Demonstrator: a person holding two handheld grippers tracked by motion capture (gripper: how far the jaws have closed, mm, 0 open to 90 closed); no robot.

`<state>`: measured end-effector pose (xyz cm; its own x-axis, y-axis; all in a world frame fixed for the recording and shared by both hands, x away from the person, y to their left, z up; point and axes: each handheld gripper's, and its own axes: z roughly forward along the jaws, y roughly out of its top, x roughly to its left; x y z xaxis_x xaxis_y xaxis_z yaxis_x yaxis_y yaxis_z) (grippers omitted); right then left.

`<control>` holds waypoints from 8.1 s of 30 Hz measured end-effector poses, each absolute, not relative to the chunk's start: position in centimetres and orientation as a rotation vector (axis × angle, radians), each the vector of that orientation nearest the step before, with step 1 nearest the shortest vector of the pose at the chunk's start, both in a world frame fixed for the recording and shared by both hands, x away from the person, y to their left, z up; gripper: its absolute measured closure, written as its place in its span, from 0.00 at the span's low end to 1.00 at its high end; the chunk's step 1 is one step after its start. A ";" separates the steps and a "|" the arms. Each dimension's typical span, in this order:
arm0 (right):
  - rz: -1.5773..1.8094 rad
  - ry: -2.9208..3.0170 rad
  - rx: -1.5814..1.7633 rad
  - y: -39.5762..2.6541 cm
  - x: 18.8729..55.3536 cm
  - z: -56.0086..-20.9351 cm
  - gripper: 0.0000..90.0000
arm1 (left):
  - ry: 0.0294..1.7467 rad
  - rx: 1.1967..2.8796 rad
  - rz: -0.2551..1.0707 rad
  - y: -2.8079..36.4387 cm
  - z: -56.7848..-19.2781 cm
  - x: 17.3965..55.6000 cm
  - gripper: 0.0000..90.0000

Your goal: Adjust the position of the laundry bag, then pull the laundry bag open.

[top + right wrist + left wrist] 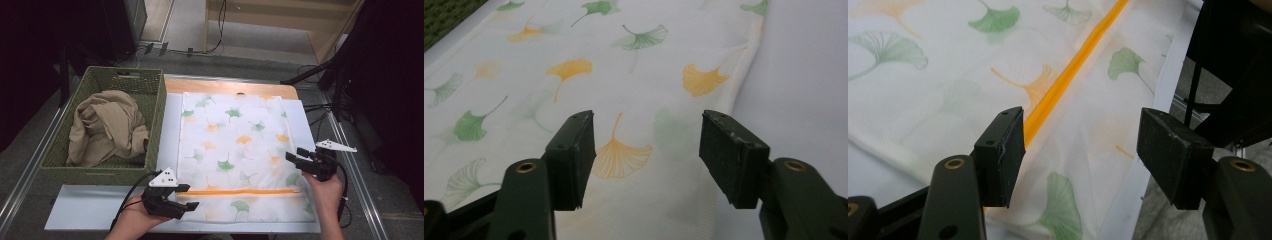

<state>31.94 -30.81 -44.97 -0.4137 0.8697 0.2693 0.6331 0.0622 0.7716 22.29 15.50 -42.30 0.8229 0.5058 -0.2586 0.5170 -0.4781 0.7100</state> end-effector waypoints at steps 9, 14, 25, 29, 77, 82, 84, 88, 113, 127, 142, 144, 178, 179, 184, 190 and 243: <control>1.269 2.117 1.450 -29.8 29.8 -44.5 0.42 | 0.724 2.137 -0.071 13.2 -42.0 24.7 0.40; 1.259 2.160 1.429 -29.7 28.3 -44.6 0.44 | 0.722 2.103 -0.102 12.0 -42.6 25.6 0.40; 1.221 2.225 1.443 -29.5 26.5 -45.1 0.51 | 0.648 2.158 -0.074 10.8 -44.1 25.9 0.41; 1.184 2.236 1.449 -29.8 25.9 -45.4 0.51 | 0.639 2.155 -0.076 10.8 -43.8 25.9 0.41; 0.925 2.249 1.622 -31.2 23.8 -47.2 0.91 | 0.559 2.138 -0.104 10.6 -43.8 26.7 0.67; 1.026 2.245 1.766 -32.2 24.5 -47.3 0.94 | 0.604 2.155 -0.127 10.7 -44.0 27.0 0.60; 1.031 2.243 1.756 -32.3 24.5 -47.1 0.95 | 0.629 2.153 -0.160 10.8 -44.1 27.3 0.53; 1.100 2.201 1.736 -32.3 24.4 -46.0 0.95 | 0.640 2.154 -0.153 11.1 -44.4 27.6 0.47; 1.408 2.316 1.446 -27.5 25.0 -43.0 0.95 | 0.633 2.083 -0.185 12.0 -44.1 27.3 0.57; 1.449 2.450 1.325 -22.4 26.0 -42.6 0.94 | 0.666 2.057 -0.188 12.4 -44.1 26.7 0.61; 1.540 2.533 1.187 -17.7 27.0 -42.1 0.94 | 0.669 2.042 -0.152 12.0 -43.8 25.6 0.65; 1.553 2.542 1.171 -17.2 27.1 -42.0 0.94 | 0.668 2.040 -0.147 11.9 -43.8 25.6 0.65; 1.529 2.606 1.024 -13.7 26.5 -42.0 0.94 | 0.706 2.028 -0.268 11.0 -44.4 27.1 0.96; 1.516 2.604 1.023 -13.6 26.4 -41.9 0.94 | 0.706 2.031 -0.266 10.9 -44.4 27.1 0.96; 1.491 2.599 1.025 -13.5 26.2 -41.9 0.94 | 0.715 2.046 -0.248 10.6 -44.5 27.1 0.99; 1.475 2.590 1.043 -13.6 26.0 -41.9 0.94 | 0.706 2.076 -0.213 10.4 -44.2 26.9 1.00; 1.421 2.324 1.322 -21.7 22.9 -41.5 0.95 | 0.674 2.169 -0.253 6.6 -44.4 29.5 1.00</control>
<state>22.91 -21.69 -41.49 -0.6137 0.7213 0.3212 0.6147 0.1812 0.7676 29.48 6.58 -44.44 0.8358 0.3796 -0.3968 0.5470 -0.5116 0.6626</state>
